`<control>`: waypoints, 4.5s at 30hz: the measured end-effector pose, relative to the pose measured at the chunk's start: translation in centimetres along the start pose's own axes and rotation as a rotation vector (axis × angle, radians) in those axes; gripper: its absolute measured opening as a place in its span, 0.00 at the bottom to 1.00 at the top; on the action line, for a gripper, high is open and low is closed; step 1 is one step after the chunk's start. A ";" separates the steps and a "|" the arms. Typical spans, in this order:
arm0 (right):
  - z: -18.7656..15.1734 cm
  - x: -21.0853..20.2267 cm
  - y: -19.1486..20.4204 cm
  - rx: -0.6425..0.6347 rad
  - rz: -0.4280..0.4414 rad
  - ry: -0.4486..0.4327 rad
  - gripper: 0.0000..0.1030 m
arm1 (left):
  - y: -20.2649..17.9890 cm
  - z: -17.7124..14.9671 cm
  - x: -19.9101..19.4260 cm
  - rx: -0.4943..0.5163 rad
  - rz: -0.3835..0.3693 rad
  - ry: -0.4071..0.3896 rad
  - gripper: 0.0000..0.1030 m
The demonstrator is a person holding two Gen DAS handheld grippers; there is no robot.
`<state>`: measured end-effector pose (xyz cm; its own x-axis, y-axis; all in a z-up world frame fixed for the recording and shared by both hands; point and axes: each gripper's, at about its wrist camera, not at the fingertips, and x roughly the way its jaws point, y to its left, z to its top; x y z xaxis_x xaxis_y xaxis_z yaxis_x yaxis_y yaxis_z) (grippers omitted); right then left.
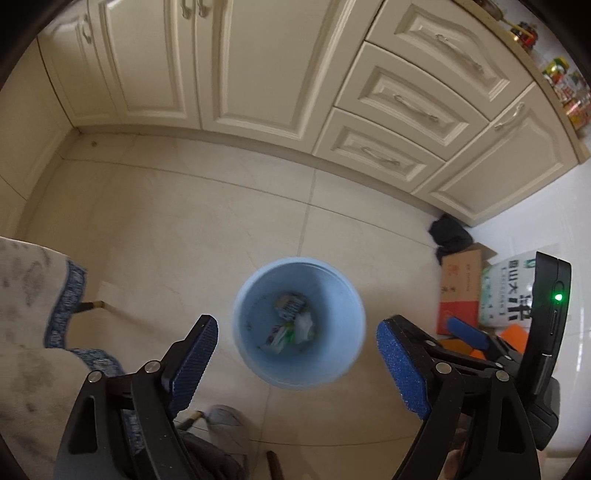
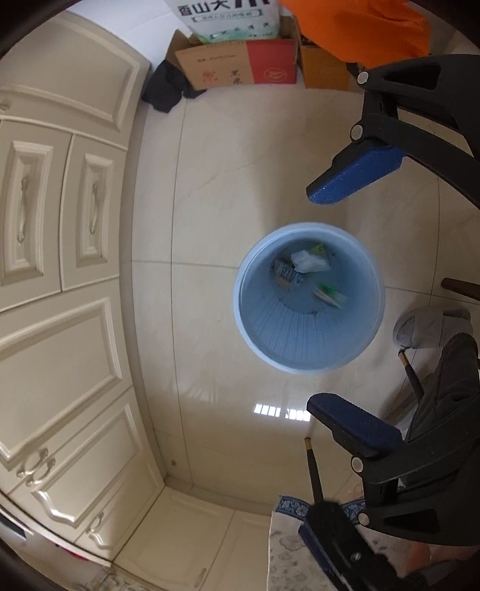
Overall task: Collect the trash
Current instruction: 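Open the right tool over the bin while the left tool releases the packet, then return both tools to the table, then grasp the white tissue with the right tool while the left tool grasps the yellow snack packet, then carry the tissue and yellow packet toward the blue bin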
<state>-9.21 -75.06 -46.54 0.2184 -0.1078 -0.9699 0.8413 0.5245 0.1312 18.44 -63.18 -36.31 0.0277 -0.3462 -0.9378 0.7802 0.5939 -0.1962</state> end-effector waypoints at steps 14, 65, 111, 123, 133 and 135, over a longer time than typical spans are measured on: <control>-2.0 -9.0 3.7 -0.050 0.041 -0.127 1.00 | -3.3 -9.0 -14.7 -0.070 0.144 -0.260 0.90; -27.8 -31.0 54.6 -1.071 0.451 -0.442 1.00 | 9.2 -57.3 -53.3 -0.720 0.719 -0.721 0.99; -24.7 -18.0 55.7 -1.008 0.503 -0.076 0.35 | 36.7 -35.5 -37.0 -0.516 0.452 -0.420 0.67; -25.5 -22.1 52.6 -1.014 0.550 -0.126 0.35 | 38.5 -37.9 -39.4 -0.593 0.471 -0.541 0.67; -22.7 -28.8 46.9 -0.945 0.588 -0.294 0.35 | 32.2 -34.1 -42.0 -0.470 0.422 -0.683 0.67; -21.4 -30.2 44.8 -0.908 0.587 -0.336 0.35 | 30.9 -33.4 -42.5 -0.421 0.397 -0.706 0.67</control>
<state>11.33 -30.21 -15.77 0.6984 0.2071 -0.6851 -0.0752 0.9731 0.2176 20.53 -5.88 -12.08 0.7298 -0.3415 -0.5923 0.3430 0.9323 -0.1148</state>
